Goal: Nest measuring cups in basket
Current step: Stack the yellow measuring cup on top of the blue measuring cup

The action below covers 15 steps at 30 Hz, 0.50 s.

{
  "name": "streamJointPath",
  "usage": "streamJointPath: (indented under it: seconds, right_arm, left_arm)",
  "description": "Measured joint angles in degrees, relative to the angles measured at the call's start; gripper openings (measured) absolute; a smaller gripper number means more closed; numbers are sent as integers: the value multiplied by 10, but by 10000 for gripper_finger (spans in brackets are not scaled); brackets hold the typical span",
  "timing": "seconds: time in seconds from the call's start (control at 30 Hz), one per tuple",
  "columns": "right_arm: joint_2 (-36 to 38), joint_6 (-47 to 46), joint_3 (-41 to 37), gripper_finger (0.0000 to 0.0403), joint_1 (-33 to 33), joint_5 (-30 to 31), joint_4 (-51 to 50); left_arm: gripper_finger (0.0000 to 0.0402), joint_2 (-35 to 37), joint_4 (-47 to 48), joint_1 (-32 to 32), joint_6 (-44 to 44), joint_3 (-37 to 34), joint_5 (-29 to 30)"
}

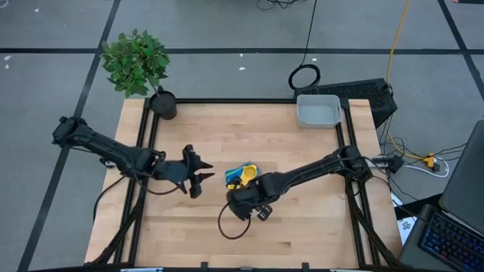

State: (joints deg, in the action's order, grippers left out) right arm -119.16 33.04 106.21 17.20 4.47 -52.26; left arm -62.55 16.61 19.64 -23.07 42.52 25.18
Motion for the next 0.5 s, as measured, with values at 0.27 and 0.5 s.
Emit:
streamJointPath:
  seconds: [0.27,0.5]
  right_arm:
    - [-5,-48,-7,0,2,-20,-55]
    - [-56,-38,-10,0,-17,-17,-3]
  left_arm:
    - [136,0,11,12,1,0,18]
    - [136,0,13,11,3,0,39]
